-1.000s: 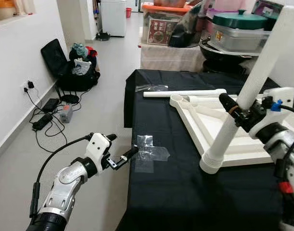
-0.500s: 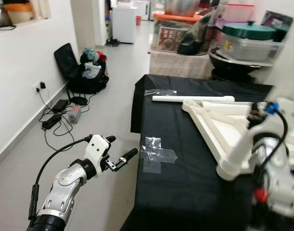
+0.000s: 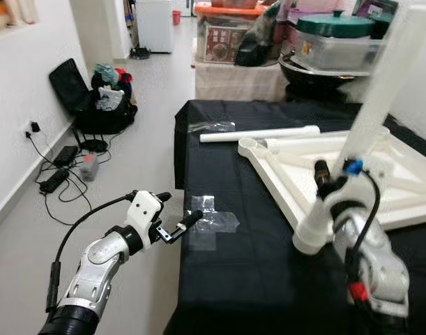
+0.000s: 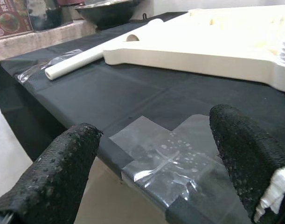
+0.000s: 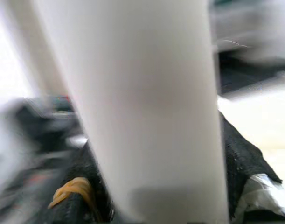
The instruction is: Building children table
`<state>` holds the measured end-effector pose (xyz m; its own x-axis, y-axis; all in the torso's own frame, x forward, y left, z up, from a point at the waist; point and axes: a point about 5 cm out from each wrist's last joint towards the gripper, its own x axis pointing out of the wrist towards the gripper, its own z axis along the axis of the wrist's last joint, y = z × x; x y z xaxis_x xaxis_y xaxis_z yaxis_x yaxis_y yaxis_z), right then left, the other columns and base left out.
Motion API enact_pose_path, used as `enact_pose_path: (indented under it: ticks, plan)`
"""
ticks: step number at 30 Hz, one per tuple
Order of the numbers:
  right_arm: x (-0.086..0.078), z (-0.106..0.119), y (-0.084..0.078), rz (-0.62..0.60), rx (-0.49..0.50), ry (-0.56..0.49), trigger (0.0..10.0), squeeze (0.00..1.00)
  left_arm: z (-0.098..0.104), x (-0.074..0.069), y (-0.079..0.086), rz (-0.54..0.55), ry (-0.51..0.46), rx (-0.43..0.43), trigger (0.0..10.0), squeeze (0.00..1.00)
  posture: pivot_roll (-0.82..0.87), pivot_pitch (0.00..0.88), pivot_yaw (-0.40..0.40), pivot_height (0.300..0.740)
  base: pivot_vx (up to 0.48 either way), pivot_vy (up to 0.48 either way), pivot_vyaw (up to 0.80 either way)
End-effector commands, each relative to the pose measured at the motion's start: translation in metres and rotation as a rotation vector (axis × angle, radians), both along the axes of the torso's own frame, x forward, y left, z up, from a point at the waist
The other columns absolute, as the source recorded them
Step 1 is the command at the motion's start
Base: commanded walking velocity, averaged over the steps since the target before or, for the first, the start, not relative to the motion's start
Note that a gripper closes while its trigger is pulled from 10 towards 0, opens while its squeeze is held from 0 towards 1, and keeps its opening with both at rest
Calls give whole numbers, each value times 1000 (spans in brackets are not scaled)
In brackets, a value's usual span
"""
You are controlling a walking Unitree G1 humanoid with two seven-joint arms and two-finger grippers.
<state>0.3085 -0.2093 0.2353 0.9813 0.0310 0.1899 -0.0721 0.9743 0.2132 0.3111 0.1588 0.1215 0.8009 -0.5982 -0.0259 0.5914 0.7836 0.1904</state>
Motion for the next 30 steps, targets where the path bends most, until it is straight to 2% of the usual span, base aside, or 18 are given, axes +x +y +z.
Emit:
enact_pose_path:
  ticks: [1,4,5,6,7,13,15,16,18,19,20,23,25,26,27,28,29,30]
  plan:
    - [-2,8,6,189,15,-54,10000,0,-6,-2,0,0,20,3,10000,0,34,0,-87,740,0,0,0]
    - [-2,8,-1,343,-68,-51,10000,0,-5,-2,0,1,18,2,10000,0,43,0,-96,740,0,0,0]
    - [2,6,-7,327,-83,-44,2784,0,-5,-2,0,3,16,2,10000,0,45,0,-102,740,0,0,0]
    - [2,6,-7,327,-83,-44,2784,0,-5,-2,0,3,16,2,10000,0,45,0,-102,740,0,0,0]
    - [7,1,-14,297,-80,-15,0,0,-5,-2,1,6,15,3,10000,0,48,0,-104,740,0,0,0]
    - [13,-19,-19,184,-95,99,0,0,-6,-4,1,8,17,2,10000,0,51,0,-104,740,0,0,0]
    - [15,-38,-38,-103,-109,209,0,0,-8,-7,1,6,22,3,10000,0,45,0,-99,740,0,0,0]
    - [15,-38,-38,-103,-109,209,0,0,-8,-7,1,6,22,3,10000,0,45,0,-99,740,0,0,0]
    - [-4,-53,-88,-637,-70,269,0,0,-9,-7,0,3,26,5,10000,0,38,0,-94,740,0,0,0]
    - [-4,-53,-88,-637,-70,269,0,0,-9,-7,0,3,26,5,10000,0,38,0,-94,740,0,0,0]
    - [-18,-62,-97,-790,-46,284,0,0,-8,-6,-1,0,26,5,10000,0,35,0,-91,740,0,0,0]
    - [-33,-72,-96,-877,-24,296,0,0,-8,-6,-2,-2,27,4,10000,0,32,0,-89,740,0,0,0]
    - [-35,-73,-86,-865,-23,295,0,0,-8,-6,-2,-4,28,4,10000,0,28,0,-88,740,0,0,0]
    - [-35,-73,-68,-826,-29,285,0,0,-9,-6,-2,-7,29,5,10000,0,27,0,-88,740,0,0,0]
    - [-30,-75,-46,-722,-23,294,5725,0,-9,-6,-3,-9,32,6,10000,0,25,0,-83,740,0,0,0]
    - [-30,-75,-46,-722,-23,294,5725,0,-9,-6,-3,-9,32,6,10000,0,25,0,-83,740,0,0,0]
    - [-26,-73,-28,-639,-21,279,10000,0,-10,-7,-3,-11,34,5,10000,0,25,0,-83,740,0,0,0]
    - [-22,-69,-18,-592,3,232,10000,0,-10,-7,-4,-13,35,4,10000,0,26,0,-84,740,0,0,0]
